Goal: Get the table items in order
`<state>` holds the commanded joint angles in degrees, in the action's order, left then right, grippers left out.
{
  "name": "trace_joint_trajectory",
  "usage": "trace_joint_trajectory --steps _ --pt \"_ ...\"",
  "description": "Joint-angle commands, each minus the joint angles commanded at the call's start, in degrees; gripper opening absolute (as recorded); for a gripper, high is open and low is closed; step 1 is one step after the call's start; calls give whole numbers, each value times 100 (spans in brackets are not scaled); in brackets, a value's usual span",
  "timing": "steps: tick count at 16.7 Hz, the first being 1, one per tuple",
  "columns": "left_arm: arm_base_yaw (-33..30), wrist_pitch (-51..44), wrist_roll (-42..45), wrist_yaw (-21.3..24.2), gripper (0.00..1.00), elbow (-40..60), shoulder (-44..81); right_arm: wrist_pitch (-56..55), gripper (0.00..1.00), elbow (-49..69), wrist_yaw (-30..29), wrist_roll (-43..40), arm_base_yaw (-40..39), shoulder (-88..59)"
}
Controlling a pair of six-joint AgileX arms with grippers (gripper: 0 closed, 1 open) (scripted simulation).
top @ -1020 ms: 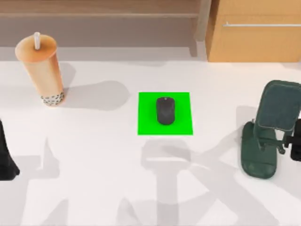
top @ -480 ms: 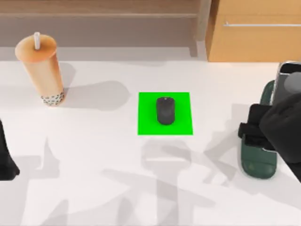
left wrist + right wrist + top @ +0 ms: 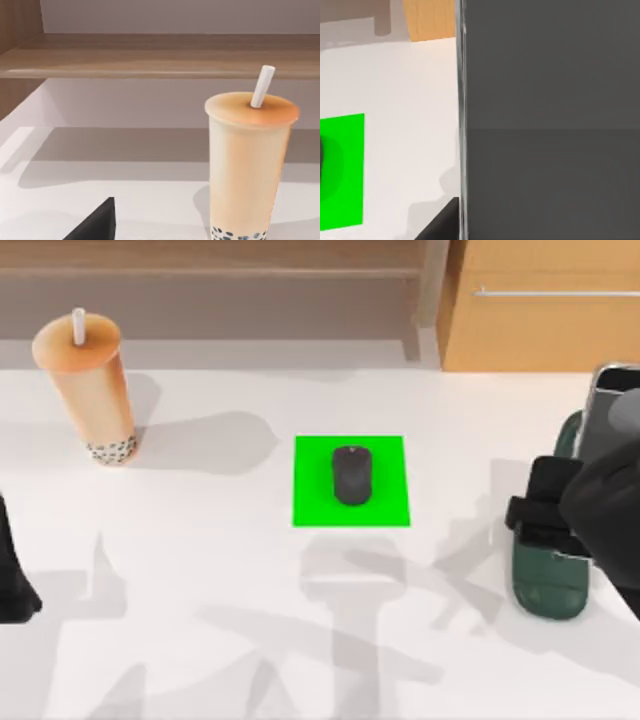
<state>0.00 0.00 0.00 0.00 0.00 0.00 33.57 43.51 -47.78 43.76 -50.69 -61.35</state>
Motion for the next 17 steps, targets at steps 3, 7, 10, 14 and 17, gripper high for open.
trace_joint_trajectory --steps 3,7,10,14,17 --pt "0 0 0 0 100 0 0 -14 0 328 -12 21 -84 346" --pt "0 0 0 0 100 0 0 -288 0 510 -56 -31 -87 629" --pt "0 0 0 0 100 0 0 -646 0 109 165 -294 142 444" --pt "0 0 0 0 100 0 0 -1289 0 -364 510 -836 748 -344" --pt "0 0 0 0 100 0 0 -1674 0 -370 582 -1056 1018 -765"
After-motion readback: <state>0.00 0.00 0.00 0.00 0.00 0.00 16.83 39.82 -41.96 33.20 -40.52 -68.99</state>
